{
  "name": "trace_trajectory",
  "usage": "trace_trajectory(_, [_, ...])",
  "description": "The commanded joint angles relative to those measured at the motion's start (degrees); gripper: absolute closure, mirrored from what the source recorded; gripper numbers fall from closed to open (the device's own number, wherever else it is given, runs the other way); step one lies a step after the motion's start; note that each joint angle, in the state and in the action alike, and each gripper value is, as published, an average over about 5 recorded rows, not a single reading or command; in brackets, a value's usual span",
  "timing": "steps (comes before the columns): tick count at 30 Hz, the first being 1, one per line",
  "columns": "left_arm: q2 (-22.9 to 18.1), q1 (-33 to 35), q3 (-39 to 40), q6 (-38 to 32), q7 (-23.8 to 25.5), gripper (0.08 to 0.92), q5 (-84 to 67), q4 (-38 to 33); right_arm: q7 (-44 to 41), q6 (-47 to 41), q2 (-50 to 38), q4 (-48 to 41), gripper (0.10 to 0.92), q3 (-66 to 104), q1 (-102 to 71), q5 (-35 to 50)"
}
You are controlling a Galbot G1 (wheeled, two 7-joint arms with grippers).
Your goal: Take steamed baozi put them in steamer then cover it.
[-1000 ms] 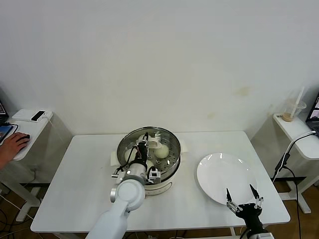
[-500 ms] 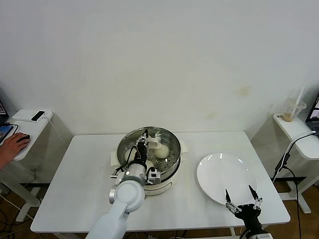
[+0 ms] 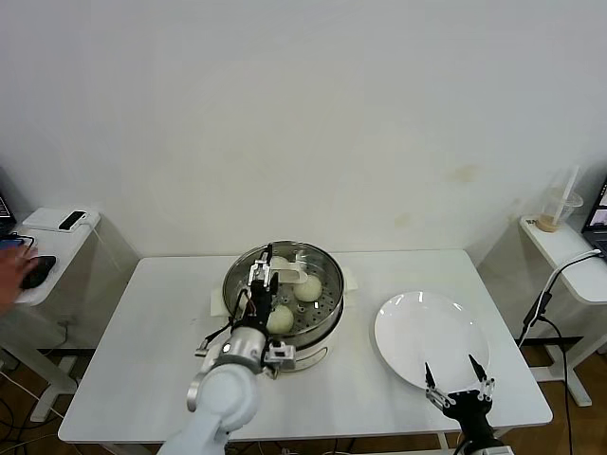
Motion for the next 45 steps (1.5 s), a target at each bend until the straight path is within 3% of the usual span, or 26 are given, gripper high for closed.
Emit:
trace_trajectory(1, [1.78, 12.42, -4.25, -2.03, -5.06, 0.187, -10.52, -13.1, -0.01, 0.21, -0.79, -0.24, 0.203, 0.04, -0.16, 0.45])
trace_trajectory(8, [-0.39, 24.05, -10.3, -9.71, -19.36, 0.177, -38.57, -13.07, -1.46, 1.25, -4.62, 0.08, 0.203, 1.22, -1.29, 4.17])
trace_trajectory(13, [0.02, 29.6, -18.47, -26.57, -28.92, 0.177, -64.34, -9.12, -3.28, 1.66, -6.94, 0.57, 0.203, 1.97, -1.92, 7.05])
trace_trajectory(15, [-0.25, 31.02, -23.24, -33.41, -29.46, 0.177, -72.88, -6.2, -3.31, 1.41, -6.62, 0.58, 0.203, 1.55, -1.6, 6.92])
trace_trajectory(17, [-0.72, 32.49, -26.25, -35.81, -29.86, 0.177, -77.53, -4.79, -3.18, 1.48, -6.55, 0.22, 0.203, 1.15, -1.68, 6.89])
trace_trajectory(22, [-1.02, 38.1, -28.31, -32.47, -30.98, 0.177, -85.89, -5.36, -3.03, 1.71, -6.93, -0.6, 0.203, 0.61, -2.03, 7.15])
trace_trajectory(29, [-2.4, 44.71, -29.71, -33.64, -31.13, 0.177, -88.82, -5.54, -3.44, 2.98, -9.08, -0.9, 0.203, 0.1, -2.51, 11.26])
trace_trajectory(38, [-3.23, 46.41, -29.64, -36.57, -29.01, 0.177, -87.28, -3.76, -2.74, 3.82, -10.62, -2.28, 0.203, -2.24, -3.11, 13.28])
trace_trajectory(45, [-3.3, 47.07, -29.12, -34.97, -28.93, 0.177, -86.64, -5.22, -2.21, 2.64, -10.48, -1.97, 0.203, -3.62, -2.91, 14.49])
